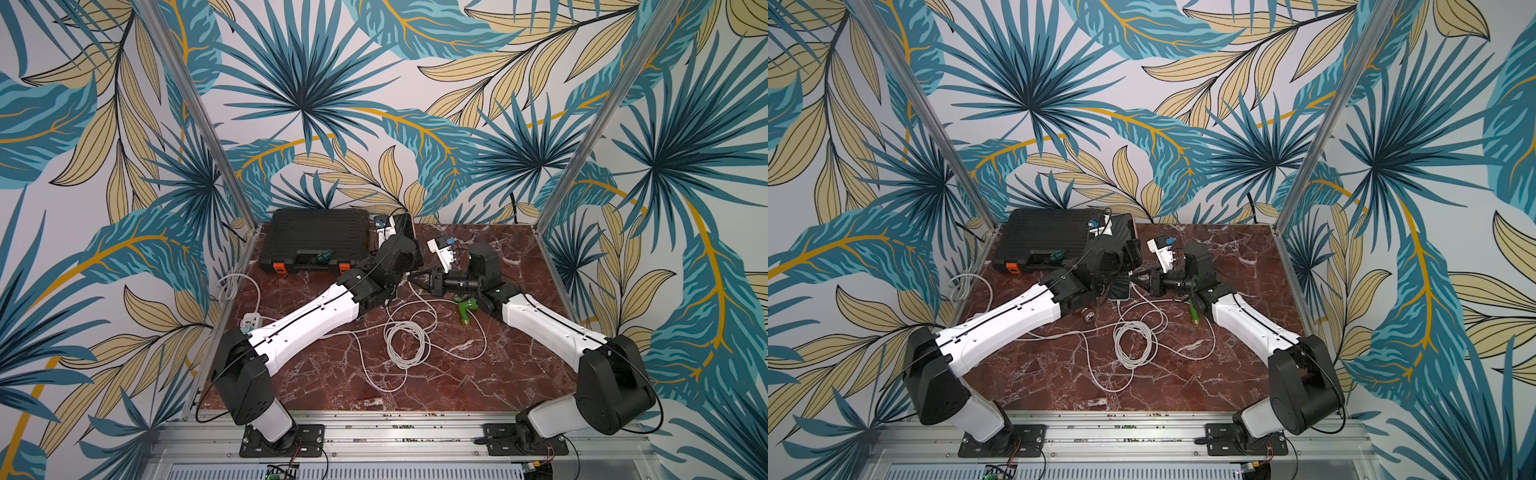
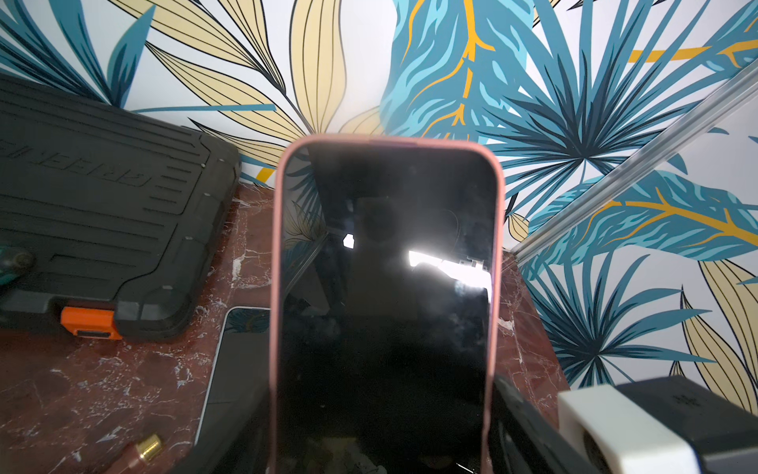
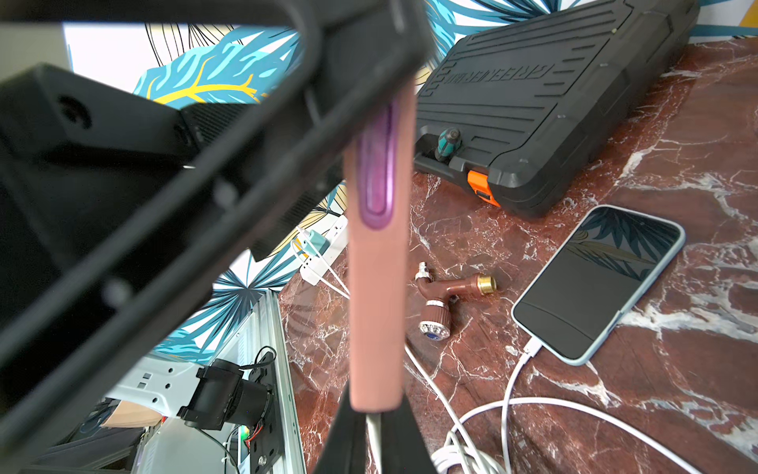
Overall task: Plug the charging cable into the phone
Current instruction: Insert the charging cable into the phone.
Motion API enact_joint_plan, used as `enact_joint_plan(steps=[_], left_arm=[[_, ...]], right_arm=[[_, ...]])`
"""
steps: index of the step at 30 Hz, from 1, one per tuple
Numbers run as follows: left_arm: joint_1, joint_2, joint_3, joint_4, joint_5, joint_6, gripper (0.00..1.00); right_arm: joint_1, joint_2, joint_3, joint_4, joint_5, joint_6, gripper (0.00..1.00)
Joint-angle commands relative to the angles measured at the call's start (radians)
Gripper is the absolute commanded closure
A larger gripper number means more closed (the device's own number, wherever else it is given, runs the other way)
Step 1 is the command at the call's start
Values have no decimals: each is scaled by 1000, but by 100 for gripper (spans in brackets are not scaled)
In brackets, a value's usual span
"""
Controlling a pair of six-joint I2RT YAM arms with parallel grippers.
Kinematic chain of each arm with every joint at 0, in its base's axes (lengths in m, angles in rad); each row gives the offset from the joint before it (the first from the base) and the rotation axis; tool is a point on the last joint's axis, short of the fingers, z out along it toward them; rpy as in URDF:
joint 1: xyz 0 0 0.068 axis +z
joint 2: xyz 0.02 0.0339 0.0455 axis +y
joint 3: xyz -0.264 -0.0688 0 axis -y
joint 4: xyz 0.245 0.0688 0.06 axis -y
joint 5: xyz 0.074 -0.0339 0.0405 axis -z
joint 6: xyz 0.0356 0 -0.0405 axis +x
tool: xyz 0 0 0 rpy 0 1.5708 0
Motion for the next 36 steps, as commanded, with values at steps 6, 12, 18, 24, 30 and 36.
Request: enact_joint_plan(steps=[6,12,18,24,30,36], left_arm=[[-39,19,-37,-93,83,-20,100],[-39,21,-46,-119,70,-50,100],[-39,17,-51,-137,70,-67,100],[-39,10,-53,-157,63,-74,100],[-39,5,-55,-165,60,-96,100],[-37,-2,-31,-190,79,-139,100]], right_arm=[[-16,-1,44,158,59,-12,100],[-19,-20,19,208,67,-27,100],[-20,-41,-7,244,69,-48,100],[-20,-44,-14,242,64,-66,100],[-20,-37,-9,222,44,-66,100],[-20,-63,-27,201,26,-59,100]])
